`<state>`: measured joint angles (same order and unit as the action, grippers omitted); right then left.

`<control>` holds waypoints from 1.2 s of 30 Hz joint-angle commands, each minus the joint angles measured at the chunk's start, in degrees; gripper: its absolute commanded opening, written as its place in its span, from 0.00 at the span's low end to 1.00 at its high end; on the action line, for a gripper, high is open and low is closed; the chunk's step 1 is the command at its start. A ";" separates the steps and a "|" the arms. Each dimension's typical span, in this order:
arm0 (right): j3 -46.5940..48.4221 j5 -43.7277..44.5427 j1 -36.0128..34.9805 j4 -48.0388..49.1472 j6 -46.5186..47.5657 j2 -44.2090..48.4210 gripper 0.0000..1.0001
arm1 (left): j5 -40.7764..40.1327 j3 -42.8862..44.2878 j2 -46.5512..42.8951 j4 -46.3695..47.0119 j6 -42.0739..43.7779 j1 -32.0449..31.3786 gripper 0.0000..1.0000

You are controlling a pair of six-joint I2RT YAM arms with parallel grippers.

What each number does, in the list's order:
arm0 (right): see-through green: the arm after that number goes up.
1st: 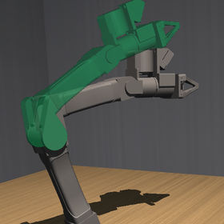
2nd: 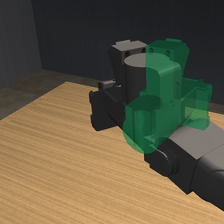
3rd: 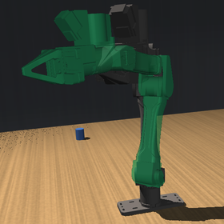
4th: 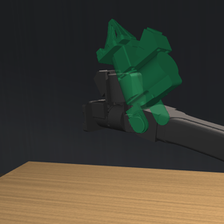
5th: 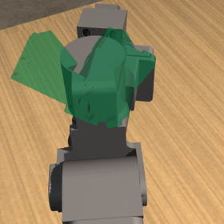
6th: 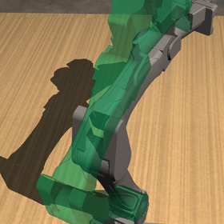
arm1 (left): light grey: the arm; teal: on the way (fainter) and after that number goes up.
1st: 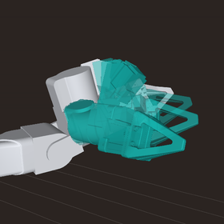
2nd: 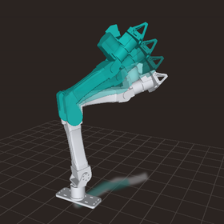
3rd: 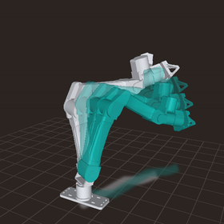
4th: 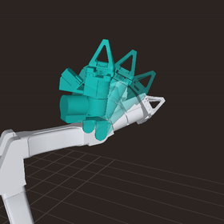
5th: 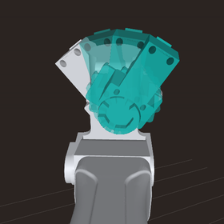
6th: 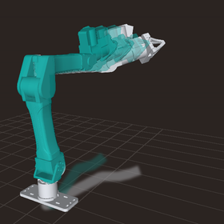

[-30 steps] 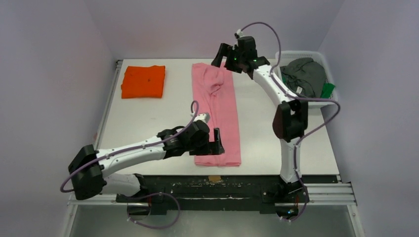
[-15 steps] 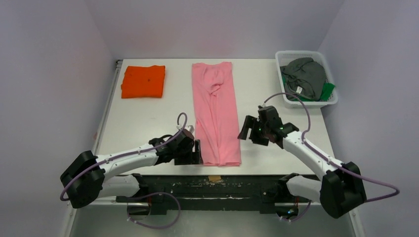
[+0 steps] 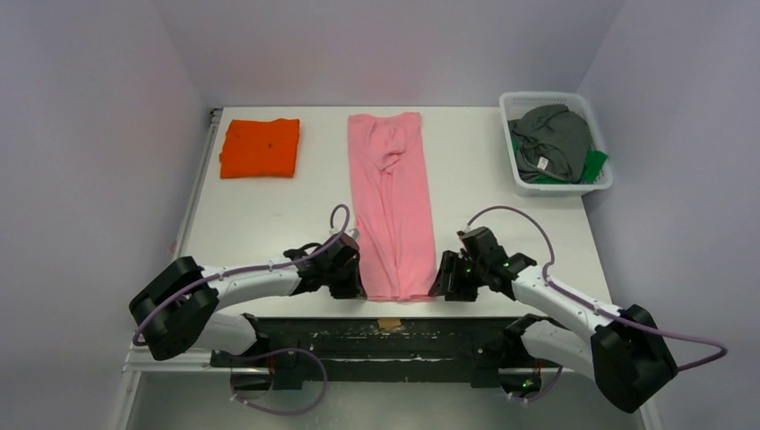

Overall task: Fold and stack the t-shirts
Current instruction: Grab the bottom of the folded rectangular tshirt with both arms, then fold the folded rectangular tshirt in 1/3 of the way

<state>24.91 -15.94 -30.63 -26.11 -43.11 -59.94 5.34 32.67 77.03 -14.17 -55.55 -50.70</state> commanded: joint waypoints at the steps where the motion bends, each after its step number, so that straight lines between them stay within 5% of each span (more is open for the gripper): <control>1: -3.36 -2.47 -1.98 8.20 -4.50 -1.90 0.49 | 0.00 -2.92 -0.21 -1.67 -1.56 -0.21 0.00; 4: -4.51 -3.04 -3.34 10.95 -6.24 -3.33 0.37 | -1.28 -3.70 -2.53 -4.07 -2.43 -0.43 0.00; 8: -5.59 -2.38 -4.39 13.18 -7.03 -3.41 0.01 | -2.25 -4.52 -5.51 -5.09 -2.87 -1.91 0.00; 20: -7.31 -10.56 -11.95 6.12 -4.25 10.74 0.00 | -8.23 -3.52 -19.78 -20.11 -6.48 -10.48 0.00; 27: -4.78 -12.93 -12.84 12.57 -3.89 12.78 0.00 | -8.74 1.84 -22.44 -19.02 -1.32 -10.63 0.00; 36: 11.66 -0.47 -9.43 12.76 0.16 -3.12 0.00 | -9.64 15.44 -10.36 -17.76 7.40 4.01 0.00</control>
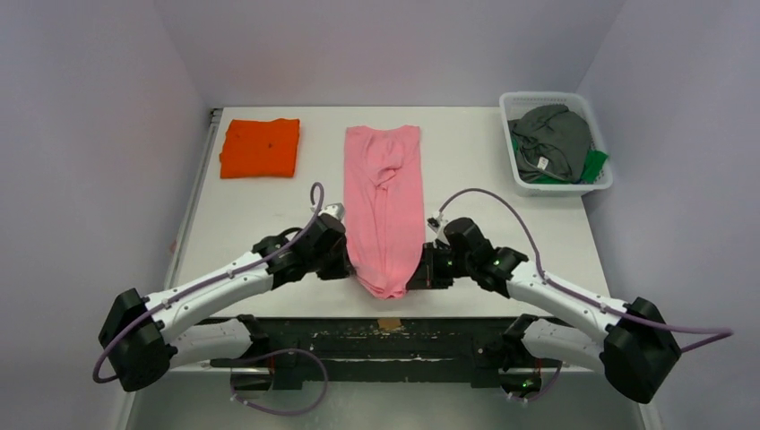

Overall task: Fold and stack the t-shirts
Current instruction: Fold the folded rectangular tshirt in 1/3 of the way

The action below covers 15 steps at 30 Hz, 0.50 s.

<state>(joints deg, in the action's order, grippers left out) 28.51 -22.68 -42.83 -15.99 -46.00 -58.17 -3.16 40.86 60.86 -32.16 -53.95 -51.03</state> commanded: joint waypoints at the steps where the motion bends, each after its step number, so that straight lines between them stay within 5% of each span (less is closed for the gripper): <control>1: 9.34 5.11 4.44 3.43 3.30 -6.84 0.00 | -2.18 9.66 7.78 -0.54 6.74 5.17 0.00; 15: 33.59 3.15 20.85 4.78 7.91 -31.83 0.00 | 5.98 35.22 34.28 -2.33 15.41 23.75 0.00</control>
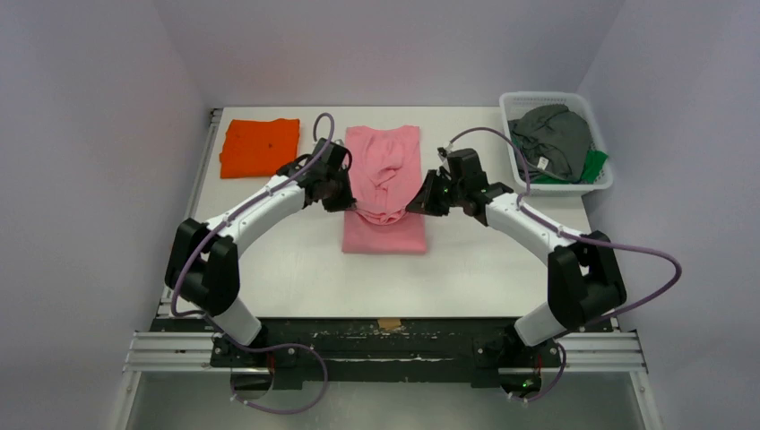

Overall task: Fold and stack the t-shirts
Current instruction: Fold the folded rectangular tshirt in 1/3 of the way

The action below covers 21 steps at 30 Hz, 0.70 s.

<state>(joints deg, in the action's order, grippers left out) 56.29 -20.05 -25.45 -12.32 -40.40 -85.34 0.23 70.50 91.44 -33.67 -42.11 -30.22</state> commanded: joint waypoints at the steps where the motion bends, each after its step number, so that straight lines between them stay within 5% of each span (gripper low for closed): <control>1: 7.31 -0.44 4.36 1.37 2.54 -6.70 0.00 | 3.19 6.94 5.15 -0.98 3.86 3.97 0.00; 16: 21.30 -4.65 9.56 5.29 0.82 -26.83 0.00 | 8.18 23.00 23.47 -2.56 7.96 9.65 0.00; 21: 27.05 -5.36 11.10 4.53 0.51 -32.14 0.00 | 12.49 27.71 27.47 -1.67 8.52 11.64 0.24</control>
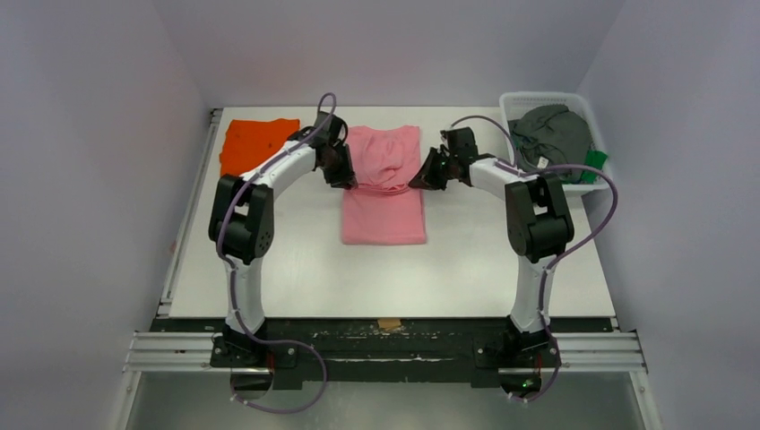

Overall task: Fold and stack the t-shirts
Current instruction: Fold the folded rectangular tshirt in 1/3 of the way, then grab one side of the 2/3 rectangular tshirt with both arms

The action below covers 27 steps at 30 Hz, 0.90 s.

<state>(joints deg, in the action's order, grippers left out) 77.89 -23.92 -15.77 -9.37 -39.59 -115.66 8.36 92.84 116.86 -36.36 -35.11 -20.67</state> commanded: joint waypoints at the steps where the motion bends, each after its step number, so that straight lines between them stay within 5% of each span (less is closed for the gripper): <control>1: 7.00 -1.14 1.89 1.25 -0.35 -2.38 0.00 | 5.47 6.29 2.27 1.22 1.69 2.45 0.33; 6: 6.65 0.38 3.46 0.91 -0.89 -0.12 0.44 | 7.22 5.34 -2.09 1.37 3.29 3.20 0.61; 9: 0.92 0.83 3.47 0.46 1.35 5.45 0.58 | 7.45 -1.84 -8.42 2.96 3.52 3.18 0.89; 11: -3.88 0.97 3.27 -0.73 2.56 9.07 0.60 | 8.33 -8.57 -13.00 4.91 3.09 3.09 0.94; 19: -27.25 2.07 -0.31 -0.86 3.51 23.16 0.60 | 11.08 -35.66 -26.90 14.40 -1.30 1.29 0.94; 27: -32.72 5.22 -5.32 -0.86 2.23 24.63 0.55 | 12.78 -42.02 -24.48 20.36 -4.66 0.01 0.71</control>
<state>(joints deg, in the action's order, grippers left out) 46.02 -21.47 -18.98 -11.70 -37.43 -91.39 19.22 50.87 91.18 -22.85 -37.82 -20.01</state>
